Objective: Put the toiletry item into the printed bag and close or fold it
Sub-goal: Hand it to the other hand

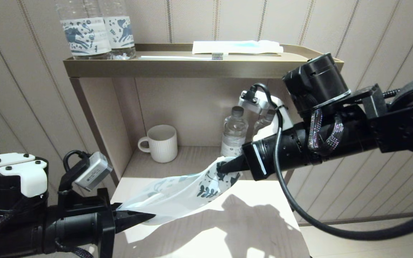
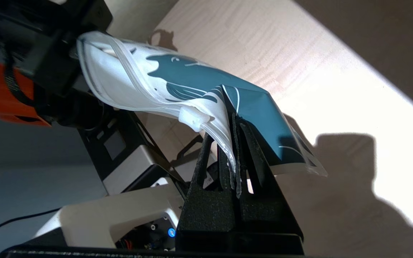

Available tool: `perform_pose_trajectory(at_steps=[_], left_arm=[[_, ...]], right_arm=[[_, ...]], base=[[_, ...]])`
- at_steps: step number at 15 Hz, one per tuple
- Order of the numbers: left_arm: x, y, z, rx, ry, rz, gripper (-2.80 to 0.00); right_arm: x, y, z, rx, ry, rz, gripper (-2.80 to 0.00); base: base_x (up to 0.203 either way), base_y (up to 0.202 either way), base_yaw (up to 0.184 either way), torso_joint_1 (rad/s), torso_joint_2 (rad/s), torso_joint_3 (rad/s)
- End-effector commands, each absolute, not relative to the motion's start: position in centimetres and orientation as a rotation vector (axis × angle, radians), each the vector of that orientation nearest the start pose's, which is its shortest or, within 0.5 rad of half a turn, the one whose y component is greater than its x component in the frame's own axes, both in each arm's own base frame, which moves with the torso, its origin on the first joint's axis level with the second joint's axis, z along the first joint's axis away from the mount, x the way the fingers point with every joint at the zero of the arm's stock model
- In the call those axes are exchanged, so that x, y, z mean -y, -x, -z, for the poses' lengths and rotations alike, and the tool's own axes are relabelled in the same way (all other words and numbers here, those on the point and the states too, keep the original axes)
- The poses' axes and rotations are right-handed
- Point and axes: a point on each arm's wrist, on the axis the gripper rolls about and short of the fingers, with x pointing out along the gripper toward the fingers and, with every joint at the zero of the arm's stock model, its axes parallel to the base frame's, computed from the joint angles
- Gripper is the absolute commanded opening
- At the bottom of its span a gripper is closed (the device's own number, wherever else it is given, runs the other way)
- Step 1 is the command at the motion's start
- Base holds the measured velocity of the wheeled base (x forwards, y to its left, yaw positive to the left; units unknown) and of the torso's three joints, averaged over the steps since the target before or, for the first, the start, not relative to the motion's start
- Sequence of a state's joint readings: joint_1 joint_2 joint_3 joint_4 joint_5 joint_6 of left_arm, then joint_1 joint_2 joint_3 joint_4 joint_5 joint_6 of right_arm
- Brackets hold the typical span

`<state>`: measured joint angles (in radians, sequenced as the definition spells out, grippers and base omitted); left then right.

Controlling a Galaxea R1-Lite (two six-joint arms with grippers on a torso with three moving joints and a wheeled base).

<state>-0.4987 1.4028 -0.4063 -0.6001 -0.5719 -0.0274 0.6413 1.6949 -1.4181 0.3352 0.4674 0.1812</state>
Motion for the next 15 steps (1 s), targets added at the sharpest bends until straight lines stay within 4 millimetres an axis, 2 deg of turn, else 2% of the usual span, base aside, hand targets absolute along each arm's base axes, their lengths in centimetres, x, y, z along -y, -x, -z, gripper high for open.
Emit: perform_pose_trajectory(at_steps=[1, 4, 6, 7, 11, 13, 15], left_arm=[[10.5, -16.7, -16.3, -0.452, 0.041, 1.052, -2.8], [10.1, -15.9, -18.9, -0.52, 0.005, 1.057, -2.8], [10.2, -16.1, -19.6, -0.536, -0.018, 1.063, -2.8], [10.2, -16.2, -19.5, -0.541, -0.018, 1.062, -2.8], [10.5, -16.6, -19.3, -0.554, -0.009, 1.092, -2.8], [11.0, -17.4, -19.6, -0.554, -0.008, 1.117, -2.8], [11.3, -18.0, -18.8, -0.58, -0.037, 1.134, -2.8]], right_arm=[[-19.1, -24.3, -25.7, -0.761, -0.091, -1.004, -2.8], [-18.5, -24.9, -25.6, -0.756, -0.092, -0.976, -2.8], [-18.4, -24.9, -25.2, -0.761, -0.078, -0.974, -2.8], [-18.4, -24.9, -25.0, -0.757, -0.058, -0.974, 0.0], [-18.4, -25.2, -24.3, -0.75, -0.01, -0.976, 0.0], [-18.7, -25.8, -23.0, -0.728, 0.108, -1.025, 0.0], [-18.6, -26.0, -22.5, -0.688, 0.204, -1.06, 0.0]], base=[[0.0, 0.0, 0.0, 0.0, 0.0, 0.0], [0.0, 0.0, 0.0, 0.0, 0.0, 0.0], [0.0, 0.0, 0.0, 0.0, 0.0, 0.0], [0.0, 0.0, 0.0, 0.0, 0.0, 0.0], [0.0, 0.0, 0.0, 0.0, 0.0, 0.0], [0.0, 0.0, 0.0, 0.0, 0.0, 0.0], [0.0, 0.0, 0.0, 0.0, 0.0, 0.0]])
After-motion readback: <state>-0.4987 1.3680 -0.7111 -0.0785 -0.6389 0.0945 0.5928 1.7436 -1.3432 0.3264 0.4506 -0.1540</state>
